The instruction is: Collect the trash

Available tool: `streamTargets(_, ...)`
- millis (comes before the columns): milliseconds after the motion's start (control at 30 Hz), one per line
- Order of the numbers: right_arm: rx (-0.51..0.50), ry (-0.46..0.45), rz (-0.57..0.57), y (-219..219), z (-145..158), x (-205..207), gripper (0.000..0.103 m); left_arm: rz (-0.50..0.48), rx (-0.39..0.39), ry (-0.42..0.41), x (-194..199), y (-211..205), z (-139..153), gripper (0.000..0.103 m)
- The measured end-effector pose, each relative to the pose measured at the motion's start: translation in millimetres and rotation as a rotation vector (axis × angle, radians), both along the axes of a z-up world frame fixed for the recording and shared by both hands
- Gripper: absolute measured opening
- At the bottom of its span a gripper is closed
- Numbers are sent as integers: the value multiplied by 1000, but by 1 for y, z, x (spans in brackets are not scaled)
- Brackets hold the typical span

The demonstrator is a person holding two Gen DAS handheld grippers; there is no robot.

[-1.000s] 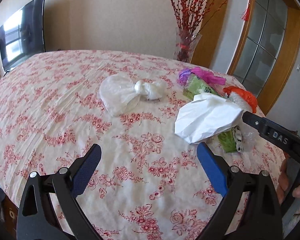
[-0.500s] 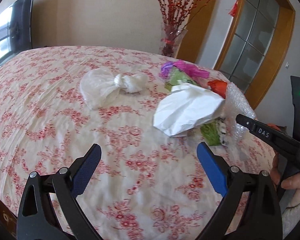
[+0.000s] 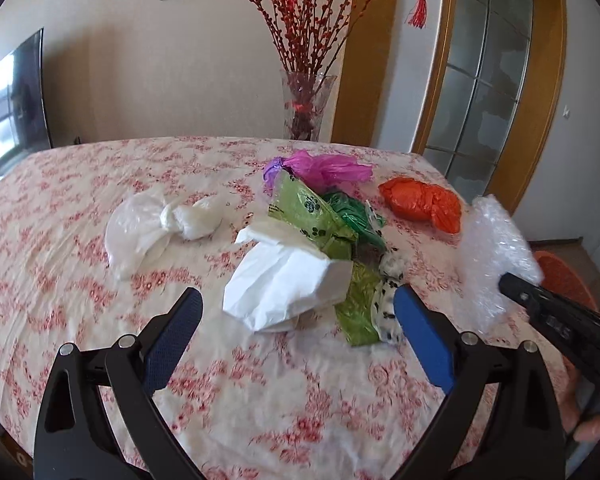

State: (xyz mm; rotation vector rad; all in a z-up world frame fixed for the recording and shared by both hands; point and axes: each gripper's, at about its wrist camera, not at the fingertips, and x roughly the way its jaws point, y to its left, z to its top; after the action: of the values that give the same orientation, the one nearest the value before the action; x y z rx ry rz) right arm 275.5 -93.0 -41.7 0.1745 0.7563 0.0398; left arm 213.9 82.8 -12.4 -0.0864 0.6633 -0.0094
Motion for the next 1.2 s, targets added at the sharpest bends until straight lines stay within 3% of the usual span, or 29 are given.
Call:
streamTargets(233, 23, 0, -4, -10, -2, -4, 13, 58, 36, 45, 29, 0, -10, 93)
streamTargets(433, 35, -1, -6, -15, -2, -5, 13, 32, -40, 111, 40, 13, -18, 66)
streamTargets(500, 37, -2, -6, -16, -3, -5, 13, 21, -67, 131, 42, 16, -22, 52)
streamTargets(800, 44, -13, -14, -22, 0, -7, 13, -16, -118, 128, 39, 24, -19, 49)
streamTargets(1200, 82, -59, -40, -49, 14, -25, 12, -133, -135, 64, 23, -10, 19, 49)
